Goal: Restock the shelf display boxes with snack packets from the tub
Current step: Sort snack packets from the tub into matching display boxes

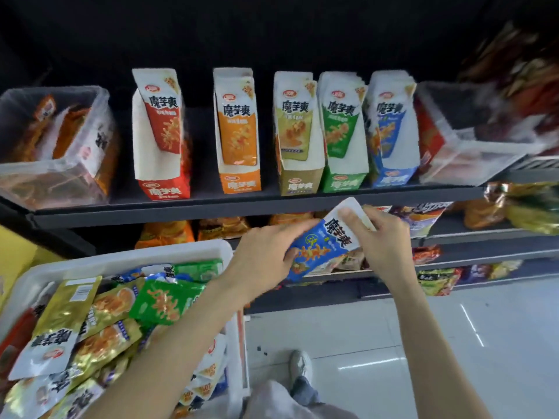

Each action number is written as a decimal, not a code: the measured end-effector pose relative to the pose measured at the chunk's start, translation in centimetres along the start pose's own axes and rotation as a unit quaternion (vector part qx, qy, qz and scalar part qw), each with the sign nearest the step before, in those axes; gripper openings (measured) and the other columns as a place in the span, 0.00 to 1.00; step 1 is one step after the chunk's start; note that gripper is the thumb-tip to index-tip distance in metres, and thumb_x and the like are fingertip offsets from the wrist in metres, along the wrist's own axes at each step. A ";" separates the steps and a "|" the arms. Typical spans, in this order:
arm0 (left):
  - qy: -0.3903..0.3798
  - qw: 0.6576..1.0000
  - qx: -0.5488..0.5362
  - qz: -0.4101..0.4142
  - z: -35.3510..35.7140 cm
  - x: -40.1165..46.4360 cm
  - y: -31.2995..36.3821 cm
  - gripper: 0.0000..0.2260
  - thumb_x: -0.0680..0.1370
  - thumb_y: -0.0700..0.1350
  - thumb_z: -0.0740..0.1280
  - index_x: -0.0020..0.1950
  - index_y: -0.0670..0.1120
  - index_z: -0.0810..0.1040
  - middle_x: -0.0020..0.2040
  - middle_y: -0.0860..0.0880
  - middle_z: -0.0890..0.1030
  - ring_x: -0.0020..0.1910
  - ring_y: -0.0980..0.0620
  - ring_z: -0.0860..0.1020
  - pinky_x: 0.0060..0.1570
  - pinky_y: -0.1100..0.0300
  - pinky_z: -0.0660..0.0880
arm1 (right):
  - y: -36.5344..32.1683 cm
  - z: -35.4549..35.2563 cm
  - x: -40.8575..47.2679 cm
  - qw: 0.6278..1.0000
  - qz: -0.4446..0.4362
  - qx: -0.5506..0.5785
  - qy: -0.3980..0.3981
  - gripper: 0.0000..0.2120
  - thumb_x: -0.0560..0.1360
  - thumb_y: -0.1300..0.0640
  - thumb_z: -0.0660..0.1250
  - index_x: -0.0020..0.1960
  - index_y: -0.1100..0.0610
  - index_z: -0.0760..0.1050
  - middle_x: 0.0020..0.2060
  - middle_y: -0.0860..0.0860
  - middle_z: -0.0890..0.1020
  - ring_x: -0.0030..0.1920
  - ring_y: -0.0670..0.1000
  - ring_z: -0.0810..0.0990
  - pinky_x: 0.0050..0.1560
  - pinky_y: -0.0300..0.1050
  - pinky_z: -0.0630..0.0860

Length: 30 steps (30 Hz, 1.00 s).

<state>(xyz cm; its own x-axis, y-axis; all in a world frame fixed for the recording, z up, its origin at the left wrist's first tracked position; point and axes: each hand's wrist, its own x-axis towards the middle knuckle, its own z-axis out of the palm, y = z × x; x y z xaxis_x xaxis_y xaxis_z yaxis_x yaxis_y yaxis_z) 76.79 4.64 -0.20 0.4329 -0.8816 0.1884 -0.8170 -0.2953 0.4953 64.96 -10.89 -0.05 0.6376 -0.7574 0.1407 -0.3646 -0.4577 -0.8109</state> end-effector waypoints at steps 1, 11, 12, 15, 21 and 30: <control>0.020 0.999 0.022 0.030 0.5 1.4 0.9 0.26 0.74 0.39 0.69 0.70 0.56 0.70 0.58 0.51 0.81 0.54 0.47 0.80 0.48 0.52 0.76 | 0.7 -1.3 0.8 1.000 -0.004 -0.004 0.012 0.23 0.76 0.45 0.66 0.32 0.61 0.66 0.25 0.54 0.66 0.30 0.48 0.62 0.32 0.50 0.61; 0.193 0.980 -0.048 0.030 2.9 16.7 7.2 0.23 0.76 0.49 0.70 0.69 0.54 0.68 0.55 0.59 0.80 0.49 0.58 0.79 0.42 0.58 0.79 | 0.4 -14.9 11.5 0.986 -0.148 0.004 0.078 0.08 0.80 0.52 0.63 0.42 0.43 0.72 0.31 0.40 0.76 0.34 0.51 0.79 0.41 0.56 0.81; 0.202 0.979 -0.035 0.006 3.0 17.9 7.3 0.25 0.75 0.52 0.70 0.70 0.53 0.67 0.56 0.59 0.79 0.52 0.58 0.78 0.44 0.59 0.78 | 0.2 -15.8 12.8 0.977 -0.180 -0.033 0.110 0.07 0.80 0.52 0.62 0.43 0.45 0.72 0.30 0.42 0.76 0.32 0.53 0.77 0.38 0.57 0.79; 0.198 0.978 0.057 -0.019 3.4 19.6 6.4 0.24 0.74 0.56 0.69 0.66 0.50 0.70 0.57 0.55 0.78 0.56 0.52 0.76 0.52 0.56 0.72 | -0.1 -16.5 16.2 0.945 -0.236 -0.147 0.173 0.11 0.80 0.51 0.60 0.51 0.58 0.75 0.29 0.54 0.74 0.29 0.55 0.72 0.32 0.45 0.64; 0.107 0.980 0.168 0.012 5.5 20.0 5.8 0.20 0.72 0.61 0.68 0.59 0.51 0.78 0.60 0.51 0.76 0.61 0.46 0.71 0.58 0.50 0.64 | -1.1 -13.3 21.6 0.899 -0.290 -0.309 0.115 0.12 0.81 0.51 0.58 0.57 0.56 0.74 0.34 0.56 0.78 0.40 0.63 0.78 0.39 0.47 0.64; 0.106 0.975 0.195 0.001 6.5 20.2 5.2 0.15 0.70 0.59 0.71 0.51 0.52 0.81 0.56 0.51 0.79 0.60 0.44 0.73 0.60 0.48 0.65 | 1.3 -7.7 25.4 0.901 -0.256 -0.350 -0.014 0.09 0.79 0.54 0.62 0.56 0.56 0.76 0.49 0.57 0.81 0.49 0.61 0.80 0.46 0.53 0.76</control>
<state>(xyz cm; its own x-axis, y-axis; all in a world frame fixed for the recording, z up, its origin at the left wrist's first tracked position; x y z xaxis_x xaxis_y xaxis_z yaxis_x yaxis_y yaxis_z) 78.83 -17.06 0.66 0.4666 -0.7985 0.3803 -0.8826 -0.4482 0.1419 75.44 -34.32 6.86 0.8572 -0.3554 0.3728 -0.3502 -0.9329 -0.0842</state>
